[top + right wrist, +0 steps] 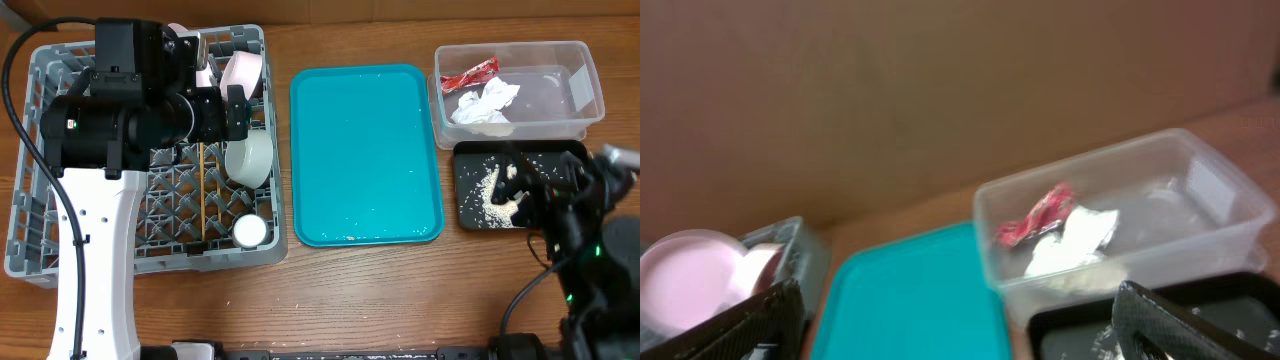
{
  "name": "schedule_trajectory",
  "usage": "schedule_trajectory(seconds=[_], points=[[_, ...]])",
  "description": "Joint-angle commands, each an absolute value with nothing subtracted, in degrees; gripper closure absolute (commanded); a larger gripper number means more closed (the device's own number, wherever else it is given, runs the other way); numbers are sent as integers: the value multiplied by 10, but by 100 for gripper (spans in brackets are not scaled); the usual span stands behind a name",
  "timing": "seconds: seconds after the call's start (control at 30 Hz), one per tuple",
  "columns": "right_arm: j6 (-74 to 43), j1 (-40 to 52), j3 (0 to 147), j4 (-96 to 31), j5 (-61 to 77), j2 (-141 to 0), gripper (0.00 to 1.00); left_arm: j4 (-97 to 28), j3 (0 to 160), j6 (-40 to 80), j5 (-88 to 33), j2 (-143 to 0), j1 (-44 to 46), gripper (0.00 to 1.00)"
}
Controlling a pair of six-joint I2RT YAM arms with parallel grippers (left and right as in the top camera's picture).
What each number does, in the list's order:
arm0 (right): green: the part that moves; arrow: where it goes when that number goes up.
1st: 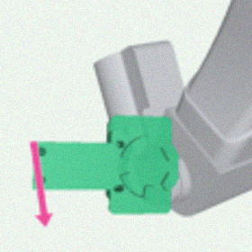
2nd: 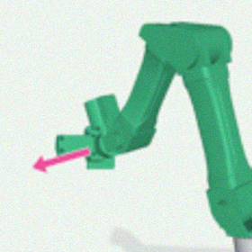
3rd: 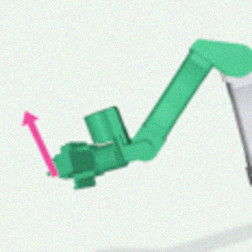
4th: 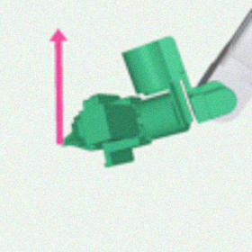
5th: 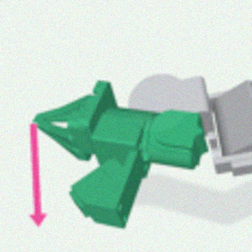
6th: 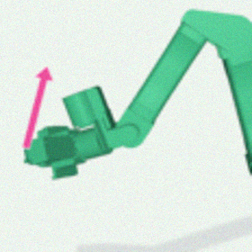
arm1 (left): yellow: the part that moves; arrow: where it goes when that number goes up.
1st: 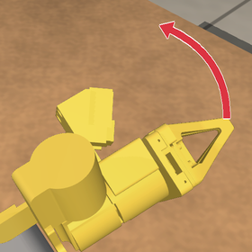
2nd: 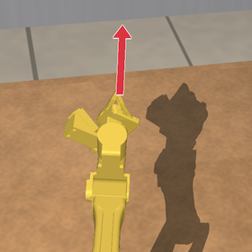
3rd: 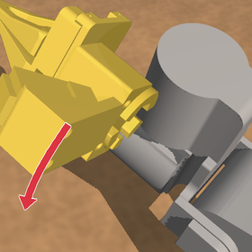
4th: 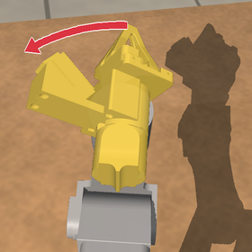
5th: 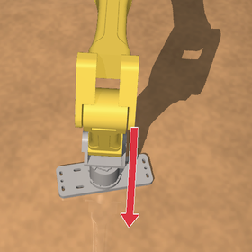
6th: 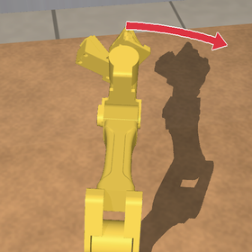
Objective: Sort waste into correct bins and load items into the dishwasher
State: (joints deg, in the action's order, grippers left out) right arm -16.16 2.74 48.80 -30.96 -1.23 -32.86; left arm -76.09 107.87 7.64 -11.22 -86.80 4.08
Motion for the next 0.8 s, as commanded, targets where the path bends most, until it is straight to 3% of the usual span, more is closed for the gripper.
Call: schedule_trajectory(seconds=[0.0,0.3,0.77], points=[[-148,-11,384,-261,15,-263,0,-761,1081,86,-118,-869,38,0],[-148,-16,129,-93,18,-77,0,-761,1081,86,-118,-869,38,0],[-148,-16,18,-62,12,-1,0,-761,1081,86,-118,-869,38,0]])
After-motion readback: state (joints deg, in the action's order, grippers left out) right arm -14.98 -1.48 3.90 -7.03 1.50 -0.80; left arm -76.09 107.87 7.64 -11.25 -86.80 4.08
